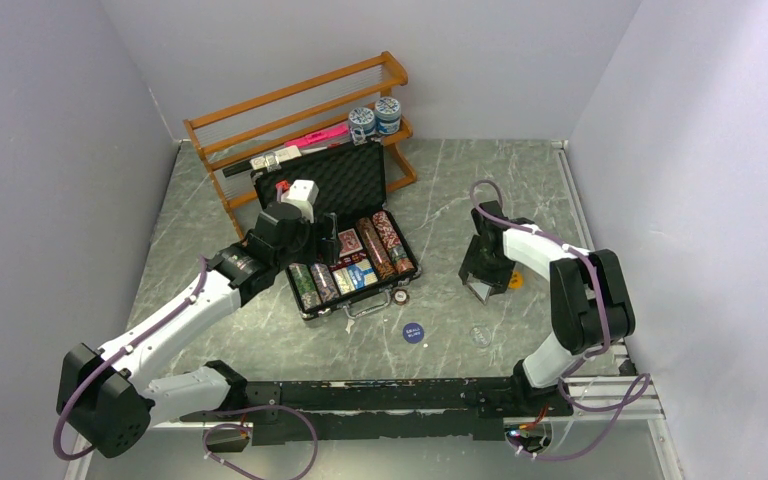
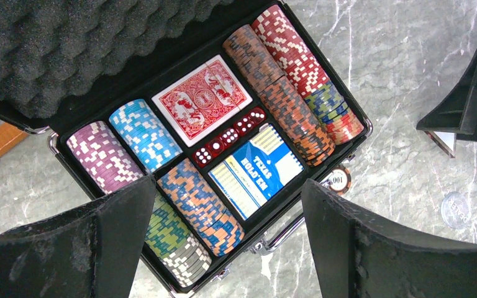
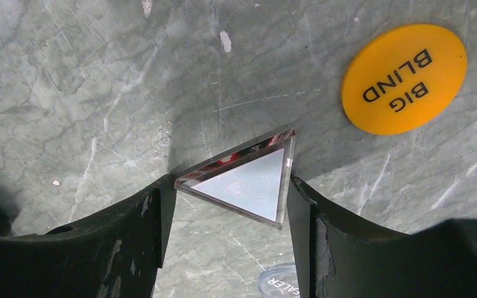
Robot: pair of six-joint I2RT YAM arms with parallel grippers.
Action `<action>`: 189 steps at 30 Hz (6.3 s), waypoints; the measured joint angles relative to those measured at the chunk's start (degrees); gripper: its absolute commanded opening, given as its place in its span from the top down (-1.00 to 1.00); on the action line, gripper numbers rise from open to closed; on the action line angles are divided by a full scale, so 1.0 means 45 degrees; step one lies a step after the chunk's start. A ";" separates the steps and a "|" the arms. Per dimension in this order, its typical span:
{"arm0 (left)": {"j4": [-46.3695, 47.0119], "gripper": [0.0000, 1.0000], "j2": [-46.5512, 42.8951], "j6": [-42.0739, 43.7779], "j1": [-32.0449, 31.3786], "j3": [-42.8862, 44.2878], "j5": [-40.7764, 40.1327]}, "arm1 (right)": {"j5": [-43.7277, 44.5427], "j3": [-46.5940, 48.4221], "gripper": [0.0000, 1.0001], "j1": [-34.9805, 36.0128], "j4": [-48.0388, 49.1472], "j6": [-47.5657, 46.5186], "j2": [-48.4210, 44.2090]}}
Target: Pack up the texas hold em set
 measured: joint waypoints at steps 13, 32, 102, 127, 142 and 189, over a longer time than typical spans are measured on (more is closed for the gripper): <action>-0.0044 -0.75 -0.0340 -0.0427 0.0000 -0.0005 -0.0811 | -0.0554 0.0884 -0.06 0.1078 -0.0136 0.0019 -0.1239; -0.1501 -0.75 -0.3803 -0.2676 0.0000 -0.0515 -0.4741 | 0.0282 1.0792 -0.10 0.7698 -0.0510 -0.0792 0.5401; -0.0758 -0.75 -0.4687 -0.3463 0.0000 -0.2268 -0.4750 | -0.1185 0.2113 -0.54 0.9063 -0.2152 0.0078 0.1583; -0.0767 -0.75 -0.4391 -0.3245 0.0000 -0.2390 -0.3973 | -0.0767 0.1190 -0.39 0.9258 -0.1268 -0.0170 0.1379; -0.0782 -0.74 -0.4401 -0.3113 0.0000 -0.2390 -0.3876 | -0.0364 0.1122 -0.08 0.9258 -0.0690 -0.0466 0.1360; -0.2040 -0.74 -0.5824 -0.3609 0.0000 -0.2341 -0.5663 | 0.2973 0.9117 0.07 0.9253 0.0233 -0.0185 0.4245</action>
